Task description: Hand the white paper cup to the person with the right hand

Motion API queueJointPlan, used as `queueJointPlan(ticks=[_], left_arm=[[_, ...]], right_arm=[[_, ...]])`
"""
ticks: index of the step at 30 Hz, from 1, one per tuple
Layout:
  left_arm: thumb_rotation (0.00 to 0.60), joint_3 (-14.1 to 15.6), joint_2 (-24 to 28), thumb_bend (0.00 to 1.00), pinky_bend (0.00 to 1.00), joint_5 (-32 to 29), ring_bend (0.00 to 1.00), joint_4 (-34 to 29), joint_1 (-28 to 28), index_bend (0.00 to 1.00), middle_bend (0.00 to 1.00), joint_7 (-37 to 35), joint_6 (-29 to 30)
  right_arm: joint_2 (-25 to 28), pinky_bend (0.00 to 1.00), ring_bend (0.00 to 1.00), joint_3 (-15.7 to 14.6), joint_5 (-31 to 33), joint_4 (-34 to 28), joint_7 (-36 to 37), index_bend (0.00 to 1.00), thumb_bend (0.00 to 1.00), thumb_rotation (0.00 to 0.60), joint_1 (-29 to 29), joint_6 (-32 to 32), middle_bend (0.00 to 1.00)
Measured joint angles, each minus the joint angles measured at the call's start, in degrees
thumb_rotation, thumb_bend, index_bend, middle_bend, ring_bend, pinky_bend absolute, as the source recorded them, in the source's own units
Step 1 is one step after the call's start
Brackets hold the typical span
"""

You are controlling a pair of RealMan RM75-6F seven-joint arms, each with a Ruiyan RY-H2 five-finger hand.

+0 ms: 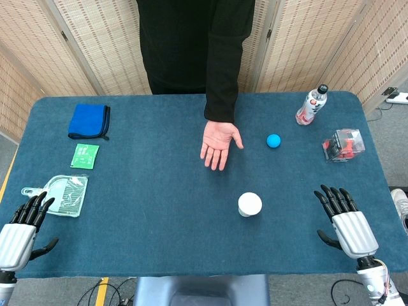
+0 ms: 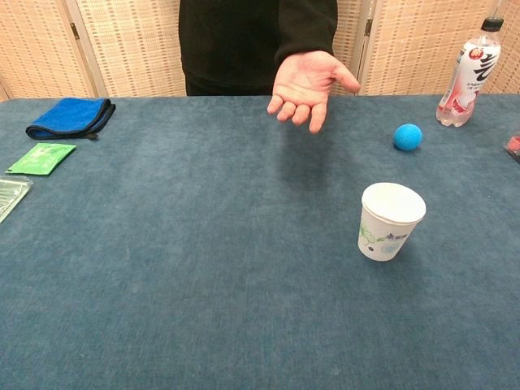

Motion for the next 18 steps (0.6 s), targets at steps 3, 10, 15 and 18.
queueJointPlan(ticks=[3, 10, 15, 18], left_arm=[[0.6, -0.05, -0.03, 0.27, 0.17, -0.28, 0.0, -0.03, -0.05, 0.07, 0.0, 0.06, -0.25], [0.6, -0.15, 0.11, 0.27, 0.17, -0.58, 0.0, -0.23, -0.3, 0.07, 0.0, -0.64, -0.71], [0.6, -0.26, 0.6, 0.27, 0.17, -1.22, 0.0, -0.14, -0.55, 0.07, 0.0, -2.29, -1.4], [0.6, -0.24, 0.97, 0.27, 0.17, -1.55, 0.0, -0.1, -0.57, 0.07, 0.0, -3.12, -1.64]], right_arm=[[-0.04, 0.0, 0.0, 0.03, 0.15, 0.06, 0.03, 0.0, 0.18, 0.6, 0.15, -0.33, 0.0], [0.42, 0.0, 0.0, -0.47, -0.77, -0.12, 4.16, 0.0, 0.18, 0.6, 1.58, -2.68, 0.0], [1.13, 0.0, 0.0, 0.4, 0.19, -1.57, 6.42, 0.0, 0.19, 0.6, 6.01, -10.0, 0.0], [1.1, 0.0, 0.0, 1.97, 2.91, -2.81, 6.09, 0.0, 0.2, 0.6, 9.85, -16.25, 0.0]])
